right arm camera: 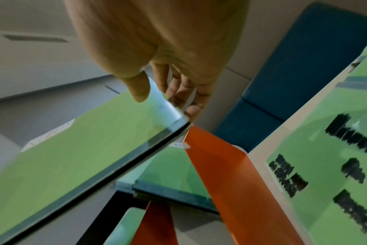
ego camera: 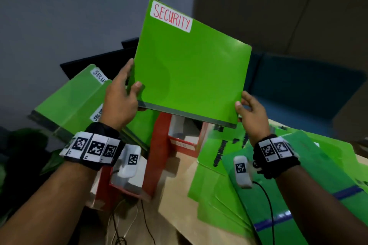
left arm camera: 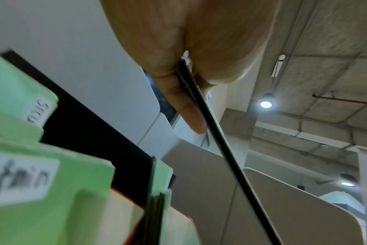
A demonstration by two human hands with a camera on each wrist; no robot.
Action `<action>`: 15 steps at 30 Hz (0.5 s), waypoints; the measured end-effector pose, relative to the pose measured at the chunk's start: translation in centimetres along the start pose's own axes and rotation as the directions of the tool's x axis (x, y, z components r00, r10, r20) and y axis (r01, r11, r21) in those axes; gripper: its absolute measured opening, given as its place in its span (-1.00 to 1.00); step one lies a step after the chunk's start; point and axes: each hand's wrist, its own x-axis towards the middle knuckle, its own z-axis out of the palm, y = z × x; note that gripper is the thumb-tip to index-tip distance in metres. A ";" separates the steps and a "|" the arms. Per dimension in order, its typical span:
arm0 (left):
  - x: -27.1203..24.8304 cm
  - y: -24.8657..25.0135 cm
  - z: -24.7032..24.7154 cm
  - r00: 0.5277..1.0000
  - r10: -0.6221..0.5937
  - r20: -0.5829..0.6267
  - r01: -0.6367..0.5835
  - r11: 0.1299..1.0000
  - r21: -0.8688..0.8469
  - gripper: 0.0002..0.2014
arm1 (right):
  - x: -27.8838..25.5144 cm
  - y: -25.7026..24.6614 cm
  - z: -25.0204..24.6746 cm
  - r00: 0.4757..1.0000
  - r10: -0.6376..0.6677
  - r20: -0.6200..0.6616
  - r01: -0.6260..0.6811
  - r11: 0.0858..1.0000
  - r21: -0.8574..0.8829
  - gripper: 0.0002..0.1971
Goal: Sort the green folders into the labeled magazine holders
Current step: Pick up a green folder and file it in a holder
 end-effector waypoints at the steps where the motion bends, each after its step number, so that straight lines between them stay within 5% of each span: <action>1: 0.0 -0.4 -1.2 1.000 0.005 -0.025 -0.005 1.000 0.022 -0.41 | -0.2 -0.1 1.0 0.999 -0.008 0.042 0.008 1.000 0.003 -0.49; 8: -0.8 -4.2 -8.9 0.987 0.028 -0.157 -0.007 0.991 0.136 -0.44 | -1.8 -1.7 8.4 0.950 -0.084 0.302 0.078 0.996 0.033 -0.43; 15: -2.6 -6.7 -15.8 0.952 0.068 -0.298 -0.007 0.979 0.204 -0.51 | -4.2 -2.5 15.7 0.815 -0.073 0.575 0.028 0.996 0.087 -0.41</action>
